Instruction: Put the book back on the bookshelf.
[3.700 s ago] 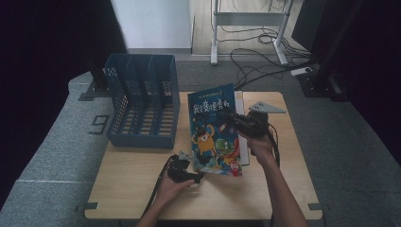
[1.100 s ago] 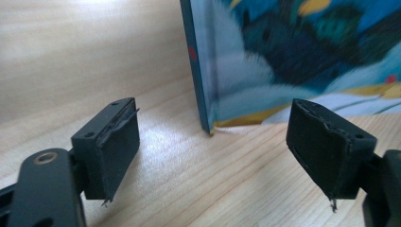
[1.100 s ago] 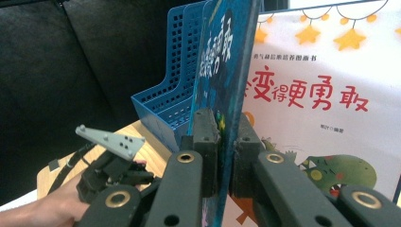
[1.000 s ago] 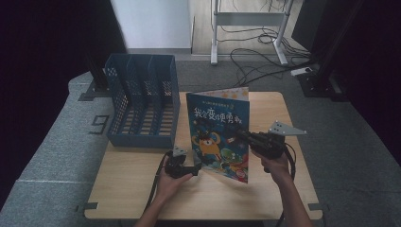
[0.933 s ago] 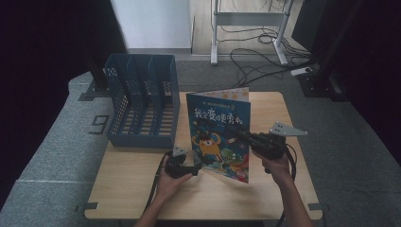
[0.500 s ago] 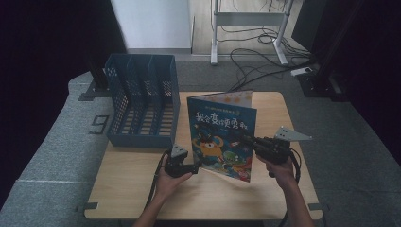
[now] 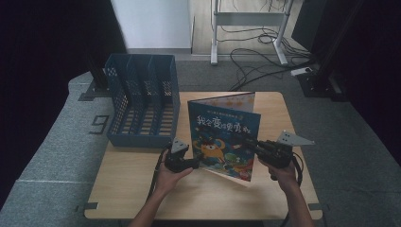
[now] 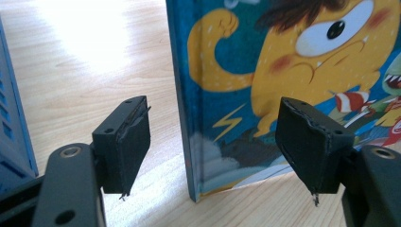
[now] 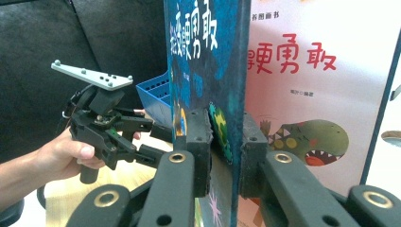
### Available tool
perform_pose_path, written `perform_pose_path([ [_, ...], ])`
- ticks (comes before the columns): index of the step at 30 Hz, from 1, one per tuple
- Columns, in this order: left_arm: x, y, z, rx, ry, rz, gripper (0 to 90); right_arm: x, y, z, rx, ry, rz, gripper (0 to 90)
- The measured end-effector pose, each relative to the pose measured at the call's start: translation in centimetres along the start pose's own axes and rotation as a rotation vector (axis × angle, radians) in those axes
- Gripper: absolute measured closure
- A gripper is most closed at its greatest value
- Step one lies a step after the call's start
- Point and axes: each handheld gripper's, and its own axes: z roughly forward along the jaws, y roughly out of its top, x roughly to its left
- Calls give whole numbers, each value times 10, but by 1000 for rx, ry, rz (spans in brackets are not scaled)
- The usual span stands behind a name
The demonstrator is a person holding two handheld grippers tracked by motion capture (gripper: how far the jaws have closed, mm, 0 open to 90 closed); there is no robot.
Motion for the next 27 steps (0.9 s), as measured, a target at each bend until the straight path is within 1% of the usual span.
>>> perform_pose_path([
  [4, -1, 4, -1, -13, 1, 7, 283, -1, -1, -1, 0, 0, 0, 777],
  [9, -2, 11, -5, -41, -2, 17, 293, -2, -3, -1, -2, -3, 1, 766],
  [13, -1, 18, -7, -56, -14, 26, 294, -3, -5, -2, -1, -10, 3, 750],
  [20, -5, 32, -13, -100, -32, 48, 311, -6, -9, -2, 15, -34, -3, 716],
  [24, -7, 37, -14, -107, -36, 63, 328, -8, -13, -2, 16, -40, 6, 705],
  [27, -8, 38, -13, -108, -44, 60, 335, -9, -14, -2, 18, -39, 7, 702],
])
